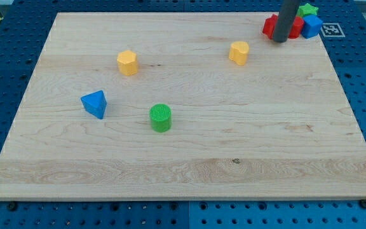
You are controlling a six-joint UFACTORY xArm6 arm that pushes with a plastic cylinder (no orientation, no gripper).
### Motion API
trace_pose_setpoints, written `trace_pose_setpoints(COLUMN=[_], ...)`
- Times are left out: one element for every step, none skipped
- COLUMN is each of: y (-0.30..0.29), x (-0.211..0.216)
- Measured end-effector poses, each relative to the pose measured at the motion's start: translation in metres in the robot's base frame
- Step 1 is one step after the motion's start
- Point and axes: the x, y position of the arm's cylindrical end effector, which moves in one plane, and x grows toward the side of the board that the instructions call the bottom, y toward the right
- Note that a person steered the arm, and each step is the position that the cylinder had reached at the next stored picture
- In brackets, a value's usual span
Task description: Push the red star to the top left side of the red circle
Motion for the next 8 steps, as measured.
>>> trace_pose_setpoints(y=[0.0, 0.0, -0.007, -0.056, -0.101, -0.088, -0.075, -0.061], x=[-0.007, -0.02, -0.027, -0.027, -0.043, -0.092, -0.093, -0.093])
